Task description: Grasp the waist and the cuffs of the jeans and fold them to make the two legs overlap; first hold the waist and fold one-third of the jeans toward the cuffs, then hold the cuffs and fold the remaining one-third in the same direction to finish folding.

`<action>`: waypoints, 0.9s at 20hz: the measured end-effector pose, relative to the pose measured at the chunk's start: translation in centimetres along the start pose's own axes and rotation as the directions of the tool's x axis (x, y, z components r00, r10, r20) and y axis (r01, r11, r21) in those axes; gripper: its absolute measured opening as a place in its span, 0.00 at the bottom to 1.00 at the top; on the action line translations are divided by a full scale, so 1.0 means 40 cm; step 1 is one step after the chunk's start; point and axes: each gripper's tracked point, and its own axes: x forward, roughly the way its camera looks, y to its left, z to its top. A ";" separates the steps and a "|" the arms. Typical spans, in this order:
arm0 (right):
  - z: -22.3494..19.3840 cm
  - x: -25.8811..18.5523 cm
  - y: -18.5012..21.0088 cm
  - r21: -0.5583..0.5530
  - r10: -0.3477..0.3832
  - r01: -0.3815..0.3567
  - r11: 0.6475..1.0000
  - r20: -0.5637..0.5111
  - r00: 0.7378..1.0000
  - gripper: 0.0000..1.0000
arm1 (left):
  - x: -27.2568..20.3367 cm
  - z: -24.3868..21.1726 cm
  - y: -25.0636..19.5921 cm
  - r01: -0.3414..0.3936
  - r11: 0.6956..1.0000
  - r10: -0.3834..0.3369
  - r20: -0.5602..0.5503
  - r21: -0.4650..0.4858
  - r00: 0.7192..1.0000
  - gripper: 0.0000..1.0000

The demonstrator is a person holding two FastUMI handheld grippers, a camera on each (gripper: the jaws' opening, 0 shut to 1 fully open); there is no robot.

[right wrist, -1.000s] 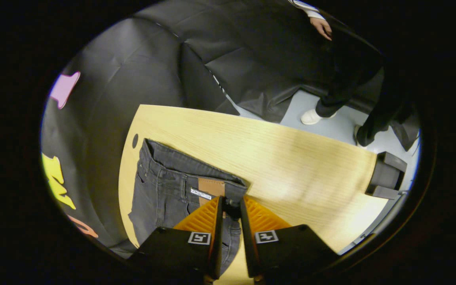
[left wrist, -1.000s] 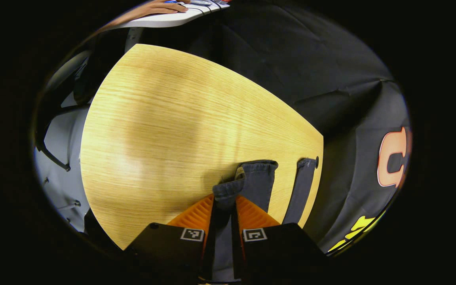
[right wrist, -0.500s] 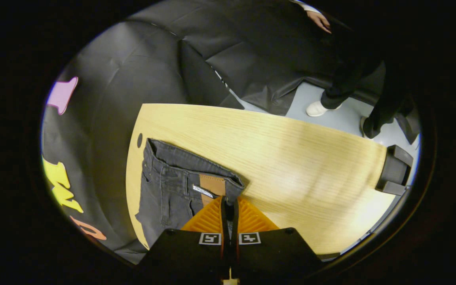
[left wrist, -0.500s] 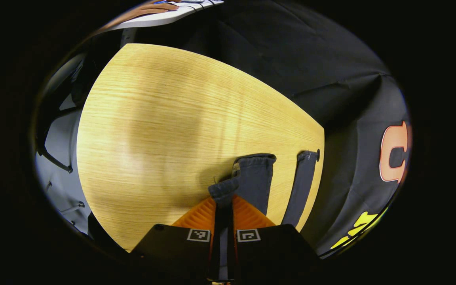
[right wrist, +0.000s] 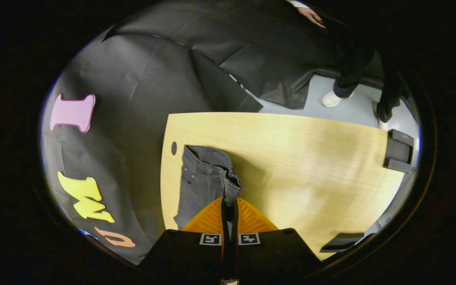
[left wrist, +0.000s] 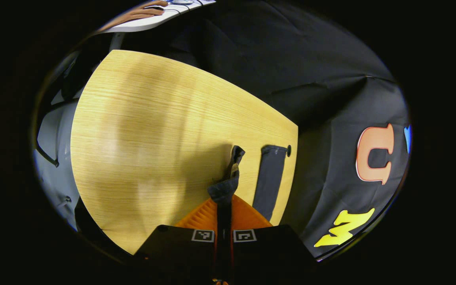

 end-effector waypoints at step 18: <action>0.034 0.074 0.475 0.109 0.165 -0.158 0.981 -0.054 0.985 0.00 | 0.177 0.062 -0.377 -0.296 0.954 0.292 -0.079 -0.048 0.953 0.04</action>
